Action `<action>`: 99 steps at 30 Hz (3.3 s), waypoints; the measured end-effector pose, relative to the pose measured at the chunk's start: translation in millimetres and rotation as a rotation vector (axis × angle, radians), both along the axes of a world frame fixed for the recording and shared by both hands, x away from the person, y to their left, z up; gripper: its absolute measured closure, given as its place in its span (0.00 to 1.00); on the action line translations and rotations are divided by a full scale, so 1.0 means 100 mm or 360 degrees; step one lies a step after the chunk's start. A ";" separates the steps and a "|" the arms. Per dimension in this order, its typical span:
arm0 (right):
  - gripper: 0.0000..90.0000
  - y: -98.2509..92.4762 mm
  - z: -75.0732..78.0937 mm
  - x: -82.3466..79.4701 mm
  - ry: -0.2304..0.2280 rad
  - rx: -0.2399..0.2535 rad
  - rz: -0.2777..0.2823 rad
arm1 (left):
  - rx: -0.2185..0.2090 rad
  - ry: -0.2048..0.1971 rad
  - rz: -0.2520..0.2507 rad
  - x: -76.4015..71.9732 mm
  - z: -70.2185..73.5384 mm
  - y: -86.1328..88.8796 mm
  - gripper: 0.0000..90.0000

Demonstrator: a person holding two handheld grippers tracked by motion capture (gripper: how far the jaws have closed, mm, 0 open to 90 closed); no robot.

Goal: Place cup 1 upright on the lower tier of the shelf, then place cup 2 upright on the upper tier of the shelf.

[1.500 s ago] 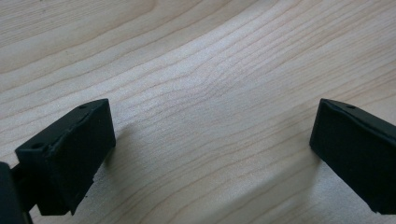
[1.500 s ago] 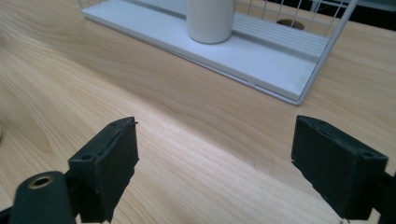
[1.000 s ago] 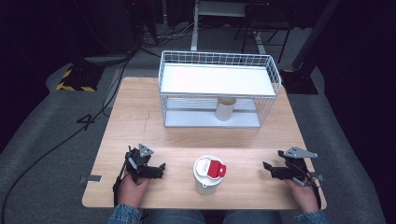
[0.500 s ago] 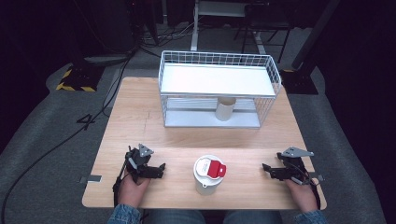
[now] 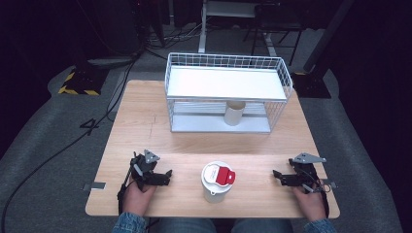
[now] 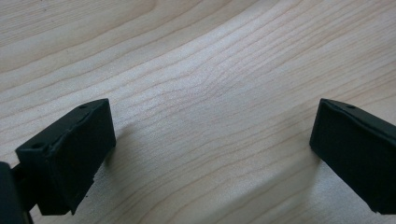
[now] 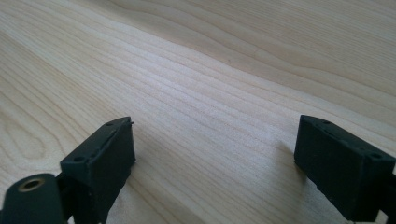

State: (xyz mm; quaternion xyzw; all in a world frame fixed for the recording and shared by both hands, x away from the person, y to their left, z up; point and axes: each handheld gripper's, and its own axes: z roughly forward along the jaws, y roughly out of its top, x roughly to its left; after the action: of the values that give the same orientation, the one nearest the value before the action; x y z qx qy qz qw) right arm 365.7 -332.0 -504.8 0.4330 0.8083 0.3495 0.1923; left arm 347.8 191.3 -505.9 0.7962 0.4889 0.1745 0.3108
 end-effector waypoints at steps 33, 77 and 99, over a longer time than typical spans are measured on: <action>0.14 0.00 0.00 0.00 0.0000 -0.0003 -0.0004 | -0.0219 -0.0290 -0.0085 -0.33 0.41 -0.02 0.00; 0.14 0.00 0.00 0.00 0.0000 -0.0003 -0.0004 | -0.0567 -0.0491 -0.0770 -0.85 0.43 -1.00 0.00; 0.14 0.00 0.00 0.00 0.0000 -0.0003 -0.0004 | -0.0614 -0.0502 -0.0790 -0.57 0.14 -1.36 0.01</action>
State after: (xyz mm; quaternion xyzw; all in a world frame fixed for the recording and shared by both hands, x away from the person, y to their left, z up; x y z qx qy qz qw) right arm 365.6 -331.9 -504.9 0.4339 0.8081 0.3484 0.1933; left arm 290.4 55.1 -492.3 0.7806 0.2505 0.1187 0.5602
